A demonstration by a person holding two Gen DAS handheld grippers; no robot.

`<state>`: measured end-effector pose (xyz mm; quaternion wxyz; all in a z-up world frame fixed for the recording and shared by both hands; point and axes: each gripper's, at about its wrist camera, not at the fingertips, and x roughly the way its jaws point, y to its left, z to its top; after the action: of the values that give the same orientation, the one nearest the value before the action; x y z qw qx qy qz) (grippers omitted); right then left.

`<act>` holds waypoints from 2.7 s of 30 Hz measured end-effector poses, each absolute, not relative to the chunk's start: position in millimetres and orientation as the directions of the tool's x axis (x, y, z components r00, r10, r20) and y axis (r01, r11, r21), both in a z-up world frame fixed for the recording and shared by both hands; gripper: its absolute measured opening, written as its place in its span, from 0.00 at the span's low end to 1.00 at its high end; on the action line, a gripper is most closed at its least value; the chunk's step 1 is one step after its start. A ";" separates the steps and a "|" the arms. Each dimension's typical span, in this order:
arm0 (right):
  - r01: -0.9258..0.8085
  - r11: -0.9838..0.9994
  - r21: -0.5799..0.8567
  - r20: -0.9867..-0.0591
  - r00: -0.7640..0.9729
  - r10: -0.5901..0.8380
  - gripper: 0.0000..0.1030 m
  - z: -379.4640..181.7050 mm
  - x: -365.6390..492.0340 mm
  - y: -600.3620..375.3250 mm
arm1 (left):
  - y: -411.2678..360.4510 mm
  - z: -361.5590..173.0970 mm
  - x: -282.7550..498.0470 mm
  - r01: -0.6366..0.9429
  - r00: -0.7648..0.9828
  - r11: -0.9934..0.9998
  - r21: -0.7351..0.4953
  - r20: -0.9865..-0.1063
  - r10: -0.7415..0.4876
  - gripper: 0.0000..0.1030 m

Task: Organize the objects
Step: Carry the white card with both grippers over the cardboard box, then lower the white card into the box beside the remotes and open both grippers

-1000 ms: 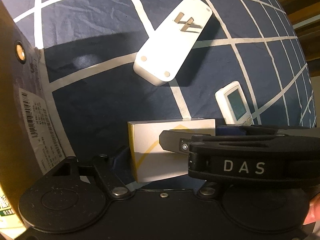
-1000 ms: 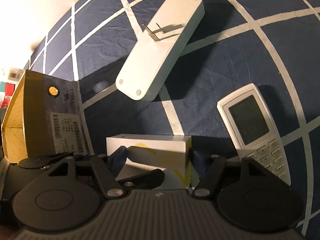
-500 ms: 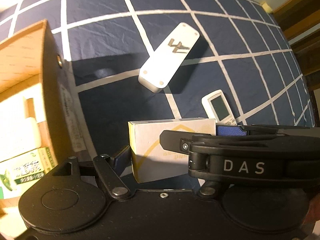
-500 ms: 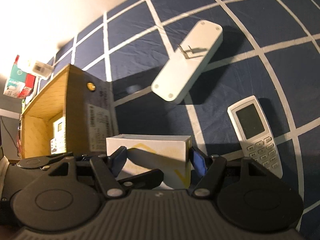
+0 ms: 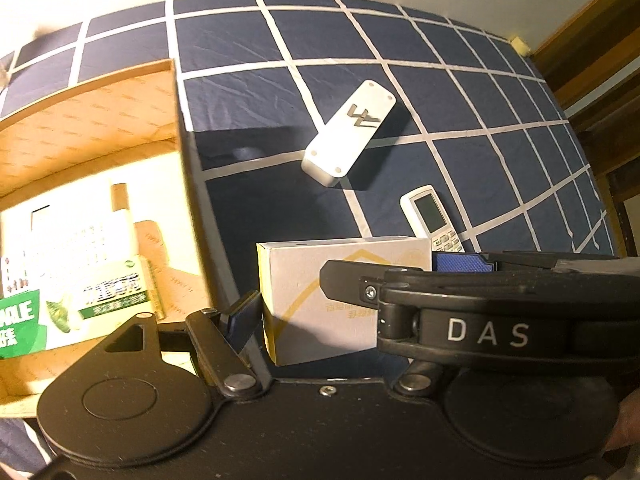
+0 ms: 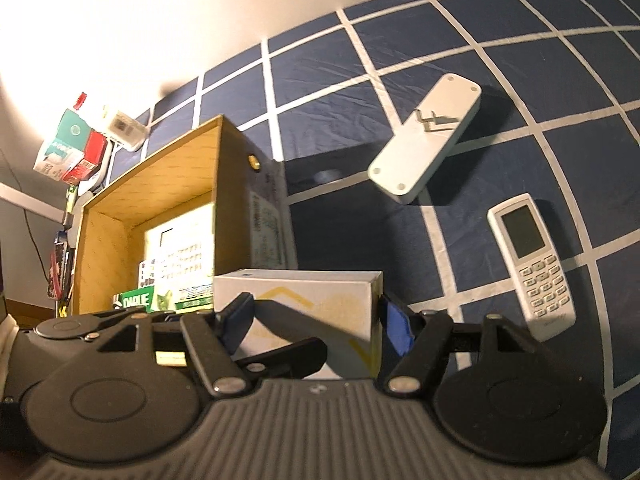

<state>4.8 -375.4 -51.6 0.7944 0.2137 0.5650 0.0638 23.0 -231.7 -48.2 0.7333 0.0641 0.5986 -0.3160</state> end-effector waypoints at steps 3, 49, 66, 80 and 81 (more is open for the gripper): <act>0.132 0.904 0.407 -0.866 0.370 0.336 0.66 -42.6 -1.1 -361.5 | -217.5 -40.8 20.6 0.544 0.100 0.789 -0.286 -0.912 -0.399 0.69; -0.037 0.912 0.409 -0.891 0.200 0.407 0.66 -89.5 127.2 -162.6 | -51.7 -86.8 166.8 0.340 0.088 0.891 -0.302 -0.933 -0.350 0.69; -0.004 0.918 0.396 -0.908 0.148 0.393 0.66 -114.6 146.1 -158.5 | -48.5 -107.6 186.0 0.304 0.025 0.894 -0.330 -0.935 -0.353 0.70; 0.004 0.924 0.382 -0.914 0.151 0.377 0.65 -114.8 142.5 -163.9 | -51.3 -106.5 182.4 0.312 0.027 0.898 -0.309 -0.943 -0.333 0.69; 0.004 0.925 0.380 -0.914 0.156 0.375 0.65 -113.8 141.9 -164.7 | -50.6 -105.4 181.8 0.311 0.029 0.898 -0.310 -0.942 -0.335 0.69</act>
<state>141.9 -164.7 -113.8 0.7455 0.1485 0.6378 0.1242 181.8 -50.6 -105.4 0.7171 -0.0090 0.6596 -0.2252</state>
